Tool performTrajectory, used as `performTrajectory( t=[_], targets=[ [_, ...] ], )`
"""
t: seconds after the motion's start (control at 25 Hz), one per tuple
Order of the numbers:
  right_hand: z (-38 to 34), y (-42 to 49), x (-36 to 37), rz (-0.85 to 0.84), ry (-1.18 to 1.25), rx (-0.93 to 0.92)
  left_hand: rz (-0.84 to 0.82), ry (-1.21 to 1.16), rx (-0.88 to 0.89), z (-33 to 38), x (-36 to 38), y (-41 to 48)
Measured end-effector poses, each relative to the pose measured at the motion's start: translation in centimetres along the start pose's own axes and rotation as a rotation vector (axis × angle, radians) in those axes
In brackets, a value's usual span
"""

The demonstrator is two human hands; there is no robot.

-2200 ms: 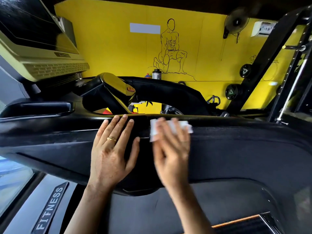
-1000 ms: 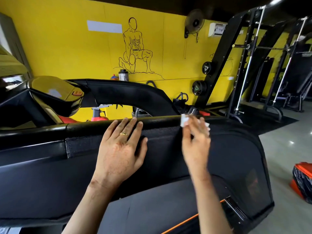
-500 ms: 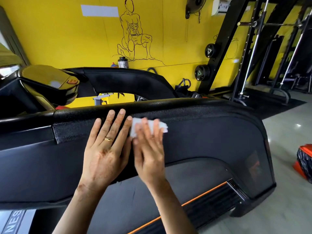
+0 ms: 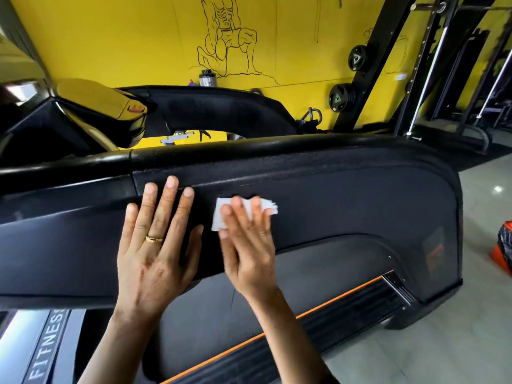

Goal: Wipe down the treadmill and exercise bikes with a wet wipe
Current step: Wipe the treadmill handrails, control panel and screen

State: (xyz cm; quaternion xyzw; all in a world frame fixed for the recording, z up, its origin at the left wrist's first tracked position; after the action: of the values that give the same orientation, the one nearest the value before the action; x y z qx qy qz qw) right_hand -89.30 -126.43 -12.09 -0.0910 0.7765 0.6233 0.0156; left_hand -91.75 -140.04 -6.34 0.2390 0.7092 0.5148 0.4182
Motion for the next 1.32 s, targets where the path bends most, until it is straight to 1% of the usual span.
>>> performTrajectory(
  t=[0.04, 0.08, 0.16, 0.2, 0.24, 0.28, 0.32, 0.4, 0.44, 0.48, 0.52, 0.56, 0.64, 0.68, 0.72, 0.76, 0.8, 0.84, 0.88, 0.92, 0.96, 1.0, 1.04, 1.08, 1.12, 1.16, 1.24, 1.28, 1.32],
  targets=[
    [1.3, -0.4, -0.1, 0.024, -0.018, 0.030, -0.005, -0.001, -0.007, -0.5, -0.4, -0.5],
    [2.8, -0.3, -0.3, 0.080, -0.018, 0.178, -0.009, 0.000, -0.010, -1.0, -0.9, -1.0],
    [4.8, 0.9, -0.9, 0.237, 0.030, 0.574, -0.015, 0.000, -0.017, -2.0, -1.9, -2.0],
    [4.2, 1.5, -0.8, 0.284, 0.044, 0.666, -0.018, -0.002, -0.022, -2.3, -2.3, -2.4],
    [2.2, 1.8, -0.2, 0.285, 0.053, 0.662, -0.023, -0.009, -0.028, -2.7, -2.7, -2.8],
    [-0.3, 2.1, 0.5, 0.259, 0.078, 0.581, -0.026, -0.020, -0.033, -3.0, -3.0, -3.0],
    [-3.4, 1.9, 1.2, 0.208, 0.101, 0.445, -0.029, -0.027, -0.041, -3.3, -3.2, -3.3],
    [-9.2, 0.2, 2.3, 0.054, 0.088, 0.068, -0.034, -0.018, -0.061, -4.5, -4.3, -4.4],
    [-10.1, -0.9, 2.6, -0.008, 0.045, -0.095, -0.034, -0.016, -0.068, -5.1, -4.9, -5.1],
    [-9.6, -1.4, 2.7, -0.023, 0.009, -0.171, -0.036, -0.017, -0.074, -5.7, -5.5, -5.7],
    [-8.1, -1.4, 2.7, 0.014, -0.011, -0.135, -0.038, -0.019, -0.083, -6.3, -6.1, -6.4],
    [-6.6, -1.0, 2.4, 0.076, -0.021, 0.021, -0.042, -0.019, -0.092, -6.8, -6.7, -7.0],
    [-4.8, 0.8, 1.9, 0.223, 0.003, 0.478, -0.052, -0.024, -0.108, -7.4, -7.4, -8.1],
    [-5.6, 1.5, 2.3, 0.250, 0.024, 0.604, -0.057, -0.024, -0.116, -7.7, -7.8, -8.6],
    [-7.6, 1.9, 2.8, 0.238, 0.052, 0.576, -0.062, -0.025, -0.124, -7.9, -8.1, -9.0],
    [-10.2, 1.9, 3.5, 0.185, 0.083, 0.419, -0.070, -0.028, -0.131, -8.1, -8.4, -9.4],
    [-12.6, 0.9, 4.0, 0.092, 0.094, 0.195, -0.078, -0.038, -0.137, -8.4, -8.6, -9.7],
    [-14.3, -0.7, 4.3, -0.005, 0.091, -0.020, -0.084, -0.049, -0.137, -8.6, -8.9, -9.9],
    [-14.6, -2.2, 4.3, -0.075, 0.060, -0.172, -0.086, -0.054, -0.134, -8.9, -9.0, -10.0],
    [-13.7, -3.2, 4.2, -0.095, 0.033, -0.222, -0.085, -0.053, -0.134, -9.1, -9.2, -10.1],
    [-12.1, -3.7, 3.9, -0.068, 0.022, -0.159, -0.080, -0.050, -0.139, -9.2, -9.3, -10.2],
    [-10.7, -3.6, 3.7, -0.002, 0.015, -0.008, -0.073, -0.047, -0.149, -9.2, -9.3, -10.4],
    [-10.0, -2.8, 3.6, 0.079, 0.015, 0.184, -0.068, -0.046, -0.161, -9.2, -9.3, -10.5],
    [-10.4, -1.5, 3.8, 0.133, 0.034, 0.337, -0.064, -0.043, -0.167, -9.3, -9.4, -10.7],
    [-11.8, -0.3, 4.2, 0.152, 0.062, 0.386, -0.061, -0.040, -0.169, -9.3, -9.4, -10.9],
    [-14.0, 0.5, 4.7, 0.133, 0.091, 0.308, -0.058, -0.038, -0.164, -9.5, -9.4, -11.0],
    [-17.6, -0.1, 5.4, 0.023, 0.092, -0.016, -0.051, -0.026, -0.148, -10.0, -9.6, -11.2],
    [-17.8, -1.0, 5.5, -0.019, 0.066, -0.149, -0.048, -0.019, -0.142, -10.2, -9.7, -11.3],
    [-16.8, -1.9, 5.4, -0.037, 0.035, -0.218, -0.041, -0.015, -0.144, -10.4, -9.8, -11.4]
  ],
)
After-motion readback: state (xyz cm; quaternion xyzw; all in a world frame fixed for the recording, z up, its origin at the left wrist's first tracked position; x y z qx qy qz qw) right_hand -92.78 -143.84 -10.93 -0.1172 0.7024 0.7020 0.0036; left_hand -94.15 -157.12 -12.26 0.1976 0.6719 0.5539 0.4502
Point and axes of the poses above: each hand's wrist, its own y-axis towards the middle knuckle, its own x-axis out of the palm, z = x × y, the point moved 2 cm from there along y, towards the middle knuckle, and after that the axes turned 14 degrees about -y, right-handed, at the moved point
